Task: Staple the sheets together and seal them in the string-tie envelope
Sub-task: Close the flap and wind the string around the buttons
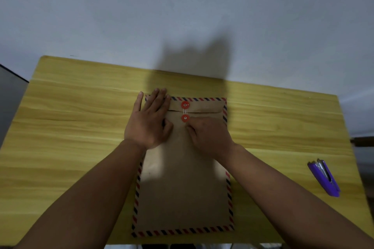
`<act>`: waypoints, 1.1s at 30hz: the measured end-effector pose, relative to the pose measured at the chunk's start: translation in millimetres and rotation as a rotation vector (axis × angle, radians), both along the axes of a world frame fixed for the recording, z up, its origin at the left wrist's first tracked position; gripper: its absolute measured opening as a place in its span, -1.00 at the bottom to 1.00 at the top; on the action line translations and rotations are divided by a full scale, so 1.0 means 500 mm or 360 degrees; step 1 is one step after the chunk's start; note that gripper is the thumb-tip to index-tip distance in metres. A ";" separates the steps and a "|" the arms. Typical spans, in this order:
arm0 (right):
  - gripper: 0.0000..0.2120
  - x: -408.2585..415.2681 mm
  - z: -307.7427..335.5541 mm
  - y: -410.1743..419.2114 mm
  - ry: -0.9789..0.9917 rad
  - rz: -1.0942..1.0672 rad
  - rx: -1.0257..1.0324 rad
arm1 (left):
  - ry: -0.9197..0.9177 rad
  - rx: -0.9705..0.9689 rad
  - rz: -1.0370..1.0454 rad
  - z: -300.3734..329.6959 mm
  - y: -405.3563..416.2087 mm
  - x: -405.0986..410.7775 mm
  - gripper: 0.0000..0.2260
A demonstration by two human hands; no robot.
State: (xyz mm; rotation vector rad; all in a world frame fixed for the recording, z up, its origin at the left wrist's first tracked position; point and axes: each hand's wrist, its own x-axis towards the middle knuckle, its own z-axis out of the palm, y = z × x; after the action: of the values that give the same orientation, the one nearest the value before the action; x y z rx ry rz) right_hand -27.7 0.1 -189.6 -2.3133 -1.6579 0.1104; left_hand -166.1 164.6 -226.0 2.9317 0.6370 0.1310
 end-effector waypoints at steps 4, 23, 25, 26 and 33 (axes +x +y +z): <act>-0.77 -0.005 0.007 0.028 0.0046 0.0007 -0.0248 | -0.0003 -0.0010 -0.0004 0.001 0.002 -0.001 -0.35; -0.84 0.124 0.079 0.199 -0.0097 0.0608 -0.0734 | -0.0125 -0.0061 -0.0027 0.001 0.004 -0.002 -0.37; -0.86 0.133 0.068 0.197 0.0121 0.0423 -0.0654 | -0.0116 -0.0057 -0.0021 0.002 0.003 -0.001 -0.37; -0.87 0.135 0.064 0.197 0.0218 0.0334 -0.0624 | -0.0110 -0.0059 -0.0019 0.002 0.003 -0.001 -0.37; -0.94 0.144 0.051 0.212 0.0499 -0.0096 -0.0614 | -0.0096 -0.0039 0.0003 0.005 0.000 0.002 -0.37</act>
State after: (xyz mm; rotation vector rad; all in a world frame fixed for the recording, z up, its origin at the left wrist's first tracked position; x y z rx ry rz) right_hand 44.3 106.1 -164.2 -2.4472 -1.5087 0.8006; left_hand -165.0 164.6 -223.5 2.8912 0.6282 0.2098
